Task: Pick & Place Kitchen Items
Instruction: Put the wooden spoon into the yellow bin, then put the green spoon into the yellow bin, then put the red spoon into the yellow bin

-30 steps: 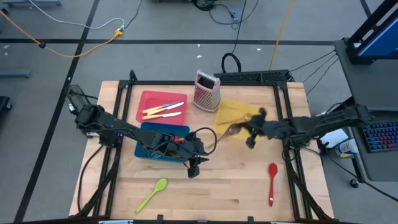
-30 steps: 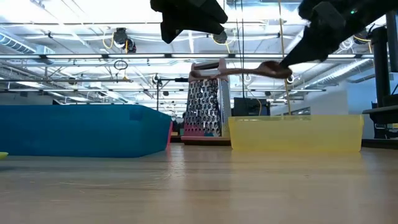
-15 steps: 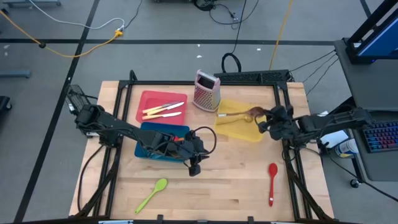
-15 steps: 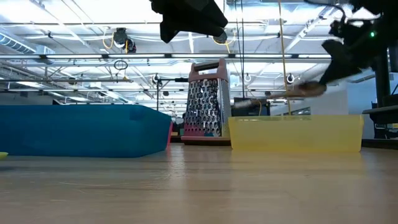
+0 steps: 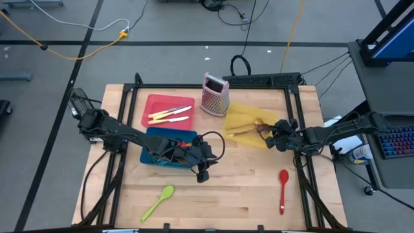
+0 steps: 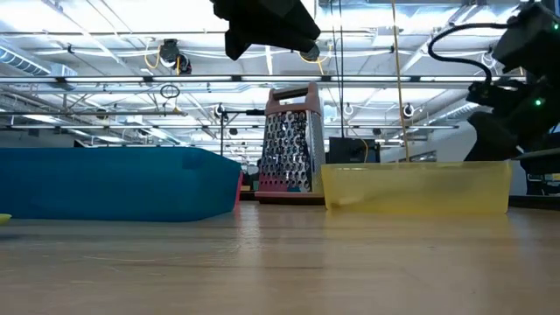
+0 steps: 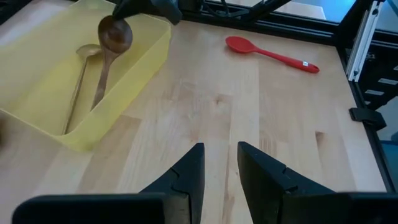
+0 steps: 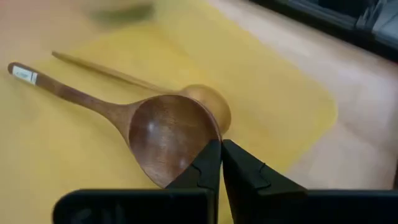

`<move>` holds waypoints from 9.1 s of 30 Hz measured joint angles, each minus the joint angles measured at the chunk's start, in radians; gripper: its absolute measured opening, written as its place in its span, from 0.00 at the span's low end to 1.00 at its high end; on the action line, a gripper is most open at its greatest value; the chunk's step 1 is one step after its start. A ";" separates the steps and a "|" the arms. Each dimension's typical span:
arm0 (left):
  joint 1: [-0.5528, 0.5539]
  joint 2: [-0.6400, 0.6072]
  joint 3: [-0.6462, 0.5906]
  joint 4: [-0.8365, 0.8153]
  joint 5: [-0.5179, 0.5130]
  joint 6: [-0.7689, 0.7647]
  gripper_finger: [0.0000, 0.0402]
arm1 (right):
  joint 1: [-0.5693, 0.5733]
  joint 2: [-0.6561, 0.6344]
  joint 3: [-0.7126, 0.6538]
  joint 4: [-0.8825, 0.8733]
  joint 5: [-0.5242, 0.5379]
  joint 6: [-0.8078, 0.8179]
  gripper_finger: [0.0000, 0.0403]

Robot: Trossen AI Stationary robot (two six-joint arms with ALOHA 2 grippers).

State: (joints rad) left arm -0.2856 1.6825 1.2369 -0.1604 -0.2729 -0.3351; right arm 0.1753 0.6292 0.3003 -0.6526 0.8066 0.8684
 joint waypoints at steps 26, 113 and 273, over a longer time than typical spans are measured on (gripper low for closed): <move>-0.007 0.000 0.000 -0.003 -0.026 -0.001 0.24 | 0.029 -0.002 -0.050 0.766 -0.183 -0.585 0.32; -0.537 0.113 0.000 -0.724 0.283 -1.350 0.24 | 0.082 0.000 -0.256 1.276 -0.495 -1.221 0.32; 0.052 0.066 0.303 -0.546 -0.563 0.075 0.28 | 0.320 0.058 -0.014 0.700 -1.124 -0.781 0.32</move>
State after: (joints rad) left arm -0.2333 1.7485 1.5394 -0.7068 -0.8359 -0.2601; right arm 0.4955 0.6870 0.2859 0.0473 -0.3171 0.0877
